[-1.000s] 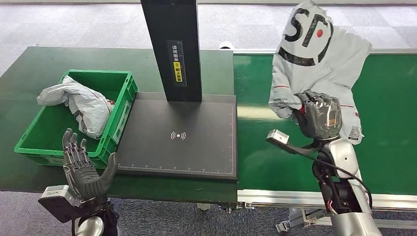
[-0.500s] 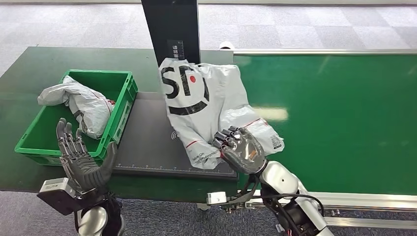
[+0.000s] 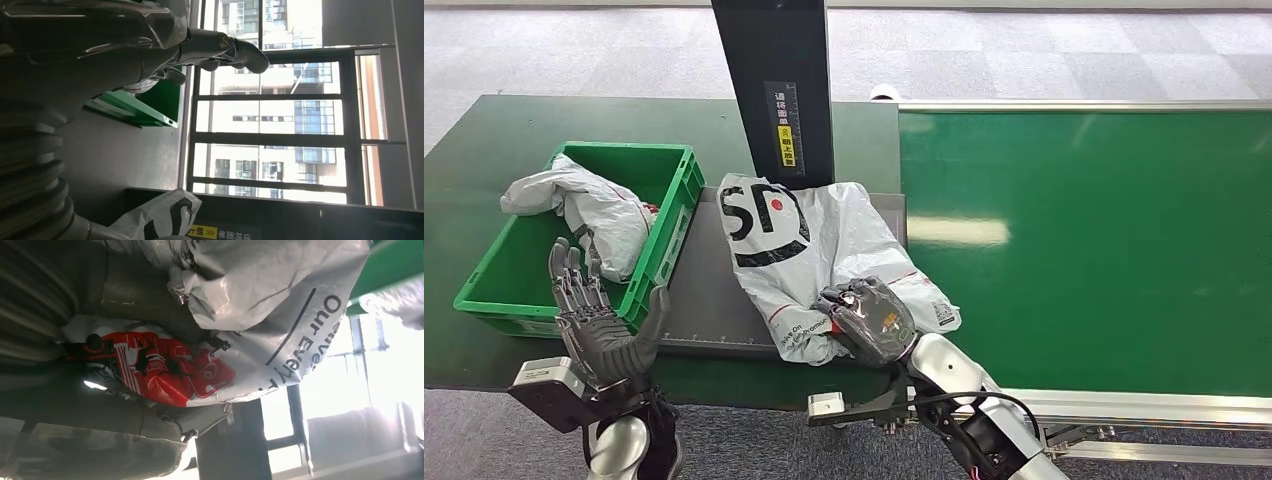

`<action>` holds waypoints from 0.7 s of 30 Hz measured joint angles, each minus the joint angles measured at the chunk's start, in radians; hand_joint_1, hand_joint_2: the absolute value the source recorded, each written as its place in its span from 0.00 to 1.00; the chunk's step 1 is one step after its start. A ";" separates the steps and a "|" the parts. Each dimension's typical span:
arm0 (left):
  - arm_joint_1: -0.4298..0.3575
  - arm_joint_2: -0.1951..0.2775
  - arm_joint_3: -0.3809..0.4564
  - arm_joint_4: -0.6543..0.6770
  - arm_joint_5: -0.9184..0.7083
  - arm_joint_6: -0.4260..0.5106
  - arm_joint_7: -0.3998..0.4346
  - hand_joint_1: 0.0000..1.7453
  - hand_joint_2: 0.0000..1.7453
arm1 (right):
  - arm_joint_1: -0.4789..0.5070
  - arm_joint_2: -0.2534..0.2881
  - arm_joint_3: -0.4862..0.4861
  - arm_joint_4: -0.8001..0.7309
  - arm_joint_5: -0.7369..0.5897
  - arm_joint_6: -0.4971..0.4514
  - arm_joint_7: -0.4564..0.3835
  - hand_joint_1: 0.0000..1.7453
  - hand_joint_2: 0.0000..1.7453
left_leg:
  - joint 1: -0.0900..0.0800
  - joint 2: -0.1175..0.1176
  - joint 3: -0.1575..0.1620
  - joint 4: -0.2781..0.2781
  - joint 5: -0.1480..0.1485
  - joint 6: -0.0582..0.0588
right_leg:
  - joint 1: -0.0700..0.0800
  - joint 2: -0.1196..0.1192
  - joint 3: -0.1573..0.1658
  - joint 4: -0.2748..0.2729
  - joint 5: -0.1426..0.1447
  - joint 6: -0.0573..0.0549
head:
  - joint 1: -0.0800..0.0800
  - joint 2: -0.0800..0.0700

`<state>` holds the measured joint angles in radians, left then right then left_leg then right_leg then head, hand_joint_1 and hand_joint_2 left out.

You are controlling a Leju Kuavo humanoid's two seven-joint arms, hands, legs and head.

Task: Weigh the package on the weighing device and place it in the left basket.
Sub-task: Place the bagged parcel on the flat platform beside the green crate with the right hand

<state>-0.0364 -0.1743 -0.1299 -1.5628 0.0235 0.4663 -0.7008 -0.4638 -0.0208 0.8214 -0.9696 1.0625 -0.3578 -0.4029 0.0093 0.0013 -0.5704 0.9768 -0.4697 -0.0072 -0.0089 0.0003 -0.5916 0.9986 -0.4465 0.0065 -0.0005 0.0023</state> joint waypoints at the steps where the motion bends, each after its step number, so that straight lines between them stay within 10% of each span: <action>1: -0.001 0.000 -0.001 0.004 0.000 -0.004 0.000 0.00 1.00 | -0.005 0.005 0.001 0.017 -0.004 0.012 0.008 0.99 1.00 | 0.000 0.000 0.000 0.000 0.000 0.000 | 0.000 0.000 0.000 0.000 0.000 0.000 | 0.000 0.000; 5: -0.005 0.000 -0.006 0.021 0.001 -0.010 0.000 0.00 1.00 | -0.017 0.020 0.005 0.072 -0.017 0.004 0.021 0.22 1.00 | 0.000 0.000 0.000 0.000 0.000 0.000 | 0.000 0.000 0.000 0.000 0.000 0.000 | 0.000 0.000; 6: -0.006 0.000 -0.008 0.026 0.002 -0.012 0.000 0.00 1.00 | -0.017 0.022 0.004 0.078 -0.041 -0.003 0.006 0.15 1.00 | 0.000 0.000 0.000 0.000 0.000 0.000 | 0.000 0.000 0.000 0.000 0.000 0.000 | 0.000 0.000; 15: -0.027 0.000 -0.025 0.074 0.010 -0.024 0.000 0.00 1.00 | 0.035 0.011 -0.062 -0.007 -0.376 0.128 -0.174 0.00 1.00 | 0.000 0.000 0.000 0.000 0.000 0.000 | 0.000 0.000 0.000 0.000 0.000 0.000 | 0.000 0.000; 21: -0.060 0.000 -0.040 0.122 0.026 -0.031 0.000 0.00 1.00 | 0.086 0.001 -0.178 -0.148 -0.937 0.670 -0.240 0.00 1.00 | 0.000 0.000 0.000 0.000 0.000 0.000 | 0.000 0.000 0.000 0.000 0.000 0.000 | 0.000 0.000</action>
<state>-0.0960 -0.1746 -0.1696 -1.4404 0.0499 0.4357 -0.7008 -0.3780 -0.0194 0.6439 -1.1177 0.1258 0.3123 -0.6428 0.0092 0.0012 -0.5702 0.9770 -0.4697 -0.0072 -0.0090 0.0003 -0.5919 0.9984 -0.4465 0.0065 -0.0005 0.0023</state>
